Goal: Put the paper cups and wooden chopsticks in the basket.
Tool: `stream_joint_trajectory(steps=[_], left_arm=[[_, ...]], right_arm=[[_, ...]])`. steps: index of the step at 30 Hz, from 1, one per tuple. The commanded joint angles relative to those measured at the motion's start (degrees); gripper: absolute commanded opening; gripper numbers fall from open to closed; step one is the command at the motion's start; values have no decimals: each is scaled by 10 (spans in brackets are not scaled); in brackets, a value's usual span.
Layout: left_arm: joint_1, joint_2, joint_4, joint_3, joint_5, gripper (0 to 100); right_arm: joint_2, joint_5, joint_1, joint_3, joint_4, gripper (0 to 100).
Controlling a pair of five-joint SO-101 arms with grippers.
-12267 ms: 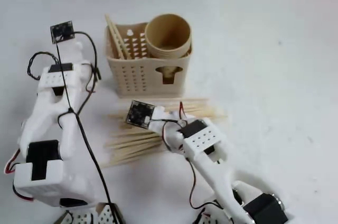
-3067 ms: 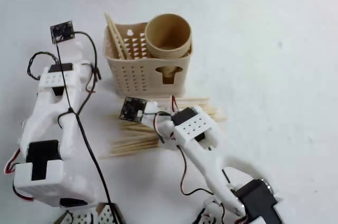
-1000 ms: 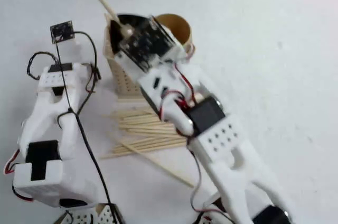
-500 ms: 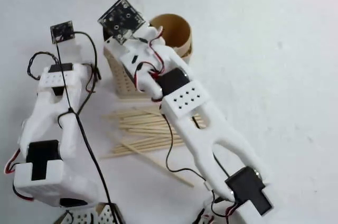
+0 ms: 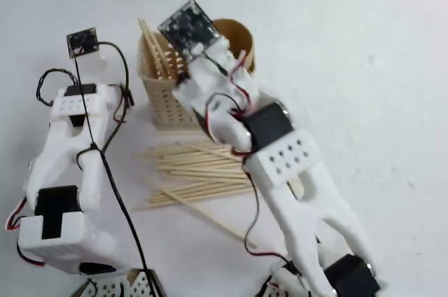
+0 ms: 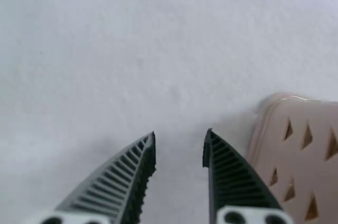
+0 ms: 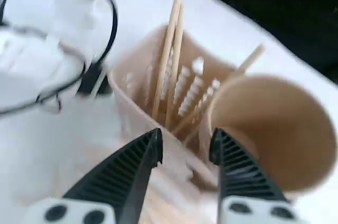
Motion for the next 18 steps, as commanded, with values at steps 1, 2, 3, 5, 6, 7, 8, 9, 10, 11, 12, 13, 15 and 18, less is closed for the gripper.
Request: stream_joint_trajectory(steps=[1, 2, 3, 5, 6, 7, 8, 9, 10, 11, 12, 13, 15, 18], left_arm=[[6, -16, -11, -8, 4, 165], [6, -16, -11, -8, 4, 165], [6, -16, -11, -8, 4, 165], [5, -16, -11, -8, 4, 165], [5, -16, -11, -8, 4, 165], [4, -16, -11, -8, 4, 165], [0, -16, -11, -8, 4, 165], [-2, -16, -11, -8, 4, 165], [-7, -16, -17, -8, 4, 165], [-15, -16, -25, -7, 4, 165], [-20, -16, -32, -6, 4, 165], [-23, -16, -37, -6, 4, 165], [-25, -16, -39, -6, 4, 165], [-22, -15, -38, -6, 4, 165]], right_arm=[[-34, 72, -37, -14, 161, 196], [-30, 94, -53, 4, 177, 204], [-28, 111, -68, 28, 183, 209], [-22, 137, -95, 91, 177, 215], [-21, 151, -106, 127, 162, 215], [-22, 166, -116, 167, 140, 215], [-26, 180, -126, 211, 112, 215], [-26, 188, -134, 247, 81, 215], [-26, 193, -140, 280, 49, 215], [-26, 193, -144, 306, 18, 215], [-26, 193, -143, 324, -7, 214], [-26, 193, -138, 328, -20, 214], [-26, 193, -113, 312, -19, 213], [-26, 180, -67, 236, 7, 213]])
